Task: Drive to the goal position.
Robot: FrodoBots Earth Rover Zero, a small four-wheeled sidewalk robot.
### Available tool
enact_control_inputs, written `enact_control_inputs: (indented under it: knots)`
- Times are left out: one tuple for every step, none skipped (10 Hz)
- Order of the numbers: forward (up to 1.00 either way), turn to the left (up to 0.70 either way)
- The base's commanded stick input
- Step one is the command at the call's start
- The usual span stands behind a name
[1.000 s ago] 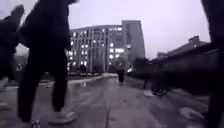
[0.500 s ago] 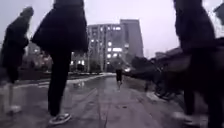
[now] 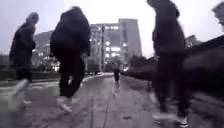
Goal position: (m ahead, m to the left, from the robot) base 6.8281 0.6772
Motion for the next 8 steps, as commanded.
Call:
enact_control_inputs:
  knots:
    - [1.00, 0.00]
    - [1.00, 0.00]
    - [1.00, 0.00]
    - [1.00, 0.00]
    - [1.00, 0.00]
    - [1.00, 0.00]
    - [1.00, 0.00]
    - [1.00, 0.00]
